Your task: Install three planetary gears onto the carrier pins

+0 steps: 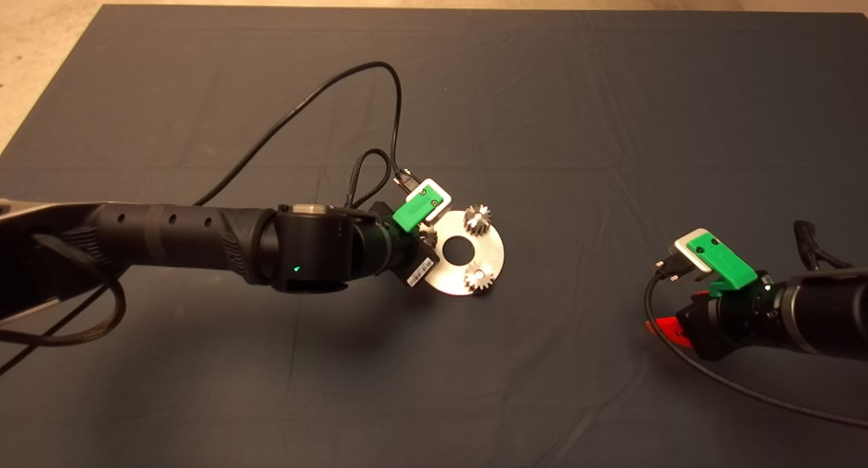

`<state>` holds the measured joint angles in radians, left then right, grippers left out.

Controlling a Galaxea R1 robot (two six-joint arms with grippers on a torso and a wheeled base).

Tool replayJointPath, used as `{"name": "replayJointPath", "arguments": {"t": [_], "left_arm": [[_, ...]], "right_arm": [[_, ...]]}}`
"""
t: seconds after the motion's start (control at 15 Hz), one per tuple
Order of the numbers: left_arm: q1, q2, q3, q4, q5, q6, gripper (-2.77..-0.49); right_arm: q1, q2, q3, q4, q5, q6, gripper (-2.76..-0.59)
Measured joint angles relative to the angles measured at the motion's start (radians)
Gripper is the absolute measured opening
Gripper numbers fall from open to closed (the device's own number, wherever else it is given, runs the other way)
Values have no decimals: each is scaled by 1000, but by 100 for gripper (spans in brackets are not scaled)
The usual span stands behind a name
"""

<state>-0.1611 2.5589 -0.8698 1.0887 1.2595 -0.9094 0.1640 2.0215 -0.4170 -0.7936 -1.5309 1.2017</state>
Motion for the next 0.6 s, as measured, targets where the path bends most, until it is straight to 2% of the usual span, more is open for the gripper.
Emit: {"name": "replayJointPath", "arguments": {"t": [0.47,0.6], "left_arm": [[0,0,0,0,-2,6,-271],[0,7,0,-1,6,6,-271]], "right_arm": [[0,0,0,0,0,0,-144],[0,0,0,0,0,0,-144]]}}
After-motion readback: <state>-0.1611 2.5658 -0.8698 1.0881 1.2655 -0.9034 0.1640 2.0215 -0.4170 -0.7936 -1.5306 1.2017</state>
